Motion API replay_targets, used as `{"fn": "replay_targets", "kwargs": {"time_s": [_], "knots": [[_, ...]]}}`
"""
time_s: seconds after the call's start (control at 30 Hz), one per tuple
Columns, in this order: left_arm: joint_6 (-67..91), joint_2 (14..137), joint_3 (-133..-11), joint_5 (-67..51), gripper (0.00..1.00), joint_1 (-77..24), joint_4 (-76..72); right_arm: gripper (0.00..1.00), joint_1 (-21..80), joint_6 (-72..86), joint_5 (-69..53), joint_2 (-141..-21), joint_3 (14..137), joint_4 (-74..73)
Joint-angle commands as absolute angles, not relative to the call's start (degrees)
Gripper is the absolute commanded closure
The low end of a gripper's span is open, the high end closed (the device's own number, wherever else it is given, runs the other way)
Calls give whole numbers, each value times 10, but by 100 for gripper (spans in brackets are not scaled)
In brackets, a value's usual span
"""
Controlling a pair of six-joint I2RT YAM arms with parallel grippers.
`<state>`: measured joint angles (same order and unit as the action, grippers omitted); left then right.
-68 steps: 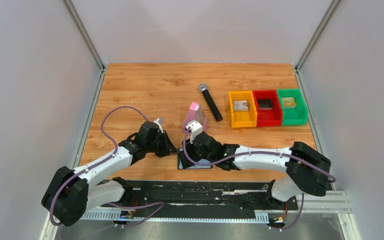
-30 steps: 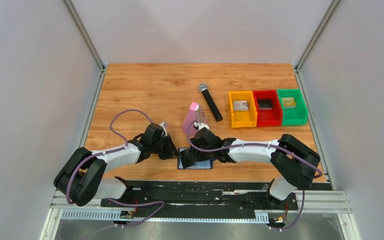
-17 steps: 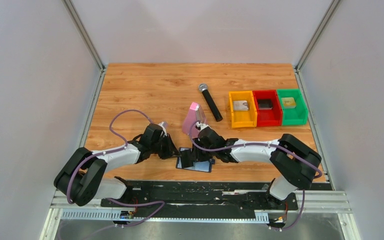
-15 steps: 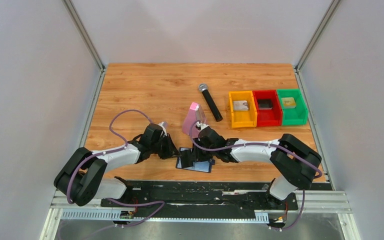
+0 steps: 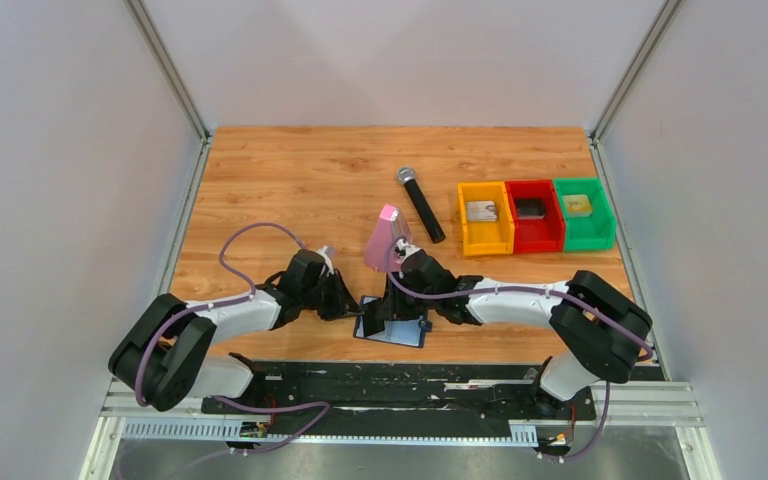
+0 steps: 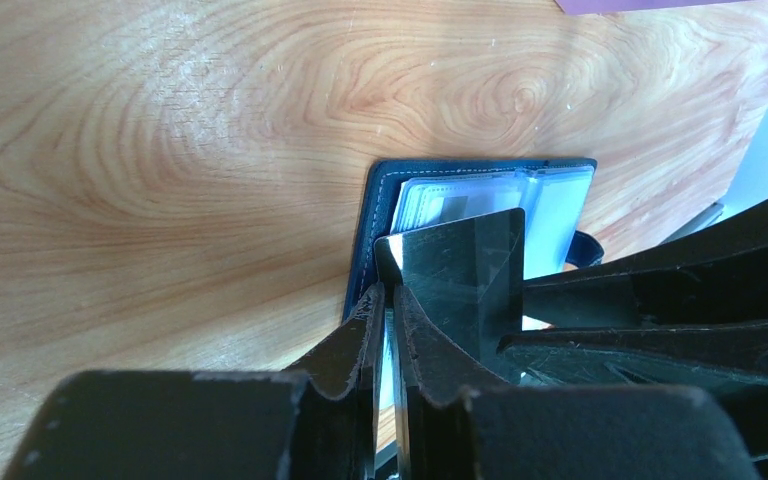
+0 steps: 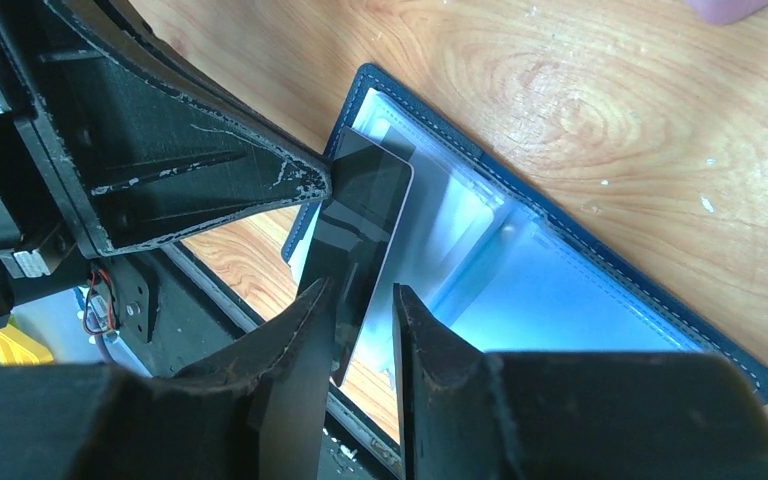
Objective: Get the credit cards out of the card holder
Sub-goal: Pick up the credit card from the card holder.
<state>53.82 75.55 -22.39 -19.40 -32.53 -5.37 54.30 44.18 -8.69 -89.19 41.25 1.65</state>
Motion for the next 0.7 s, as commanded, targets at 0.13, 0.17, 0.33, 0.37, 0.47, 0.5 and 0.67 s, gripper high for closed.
{"fn": "replay_targets", "kwargs": {"time_s": [0.13, 0.17, 0.33, 0.37, 0.47, 0.5, 0.67], "knots": [[538, 765, -215, -191, 85, -327, -53, 72, 536, 459, -101, -894, 425, 40], [539, 765, -215, -191, 85, -327, -53, 72, 536, 459, -105, -894, 424, 46], [540, 766, -217, -194, 85, -326, -56, 76, 529, 466, -136, -897, 420, 67], [540, 766, -218, -195, 85, -327, -56, 76, 527, 468, -141, -898, 419, 70], [540, 764, -220, -197, 85, -327, -56, 79, 526, 470, -145, -900, 417, 76], [541, 764, -220, -197, 85, -326, -56, 81, 526, 470, -144, -899, 417, 76], [540, 750, -226, -201, 85, -327, -45, 99, 525, 461, -126, -887, 409, 74]]}}
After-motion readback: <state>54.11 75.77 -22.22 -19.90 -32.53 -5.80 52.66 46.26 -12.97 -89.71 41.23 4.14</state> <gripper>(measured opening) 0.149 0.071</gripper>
